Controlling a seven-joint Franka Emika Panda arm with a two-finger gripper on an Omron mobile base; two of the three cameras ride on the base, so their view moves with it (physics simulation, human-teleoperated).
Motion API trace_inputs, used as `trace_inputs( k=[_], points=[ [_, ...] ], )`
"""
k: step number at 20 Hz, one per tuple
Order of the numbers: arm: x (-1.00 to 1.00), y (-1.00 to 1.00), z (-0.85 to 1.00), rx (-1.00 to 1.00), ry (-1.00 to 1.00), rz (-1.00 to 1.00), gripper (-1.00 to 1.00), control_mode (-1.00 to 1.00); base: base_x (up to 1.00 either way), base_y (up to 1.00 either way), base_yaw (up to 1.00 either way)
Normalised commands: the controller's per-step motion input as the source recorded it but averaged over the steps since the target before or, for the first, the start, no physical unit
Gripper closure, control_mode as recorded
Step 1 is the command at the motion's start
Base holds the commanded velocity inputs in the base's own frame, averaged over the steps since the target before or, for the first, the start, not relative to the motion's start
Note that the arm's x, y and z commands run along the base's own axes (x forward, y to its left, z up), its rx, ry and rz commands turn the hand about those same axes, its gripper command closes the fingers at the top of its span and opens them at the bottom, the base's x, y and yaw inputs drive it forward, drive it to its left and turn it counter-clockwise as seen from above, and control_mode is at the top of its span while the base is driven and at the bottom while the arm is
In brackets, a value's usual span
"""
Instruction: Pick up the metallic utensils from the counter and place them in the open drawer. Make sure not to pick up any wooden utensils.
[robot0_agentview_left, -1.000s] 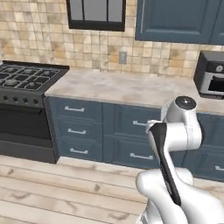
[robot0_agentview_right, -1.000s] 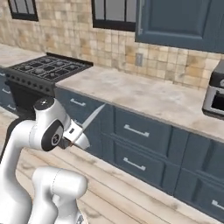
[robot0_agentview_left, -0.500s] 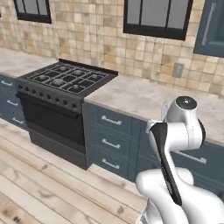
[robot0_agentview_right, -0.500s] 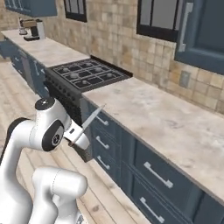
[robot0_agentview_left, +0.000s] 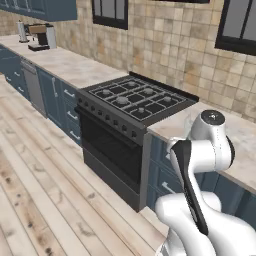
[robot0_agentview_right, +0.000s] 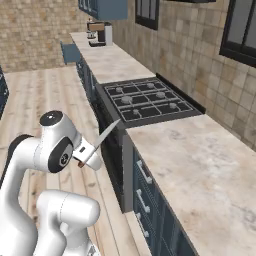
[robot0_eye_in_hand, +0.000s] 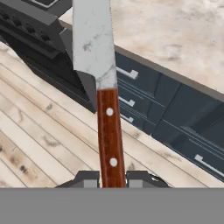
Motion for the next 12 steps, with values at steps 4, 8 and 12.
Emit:
trace_inputs(
  k=[4, 8, 12],
  points=[
    [0.00, 0.00, 0.00, 0.00, 0.00, 0.00, 1.00, 1.00, 1.00, 0.13, 0.45],
    [0.00, 0.00, 0.00, 0.00, 0.00, 0.00, 1.00, 1.00, 1.00, 0.29, 0.41],
    [0.00, 0.00, 0.00, 0.00, 0.00, 0.00, 1.00, 1.00, 1.00, 0.21, 0.43]
  ],
)
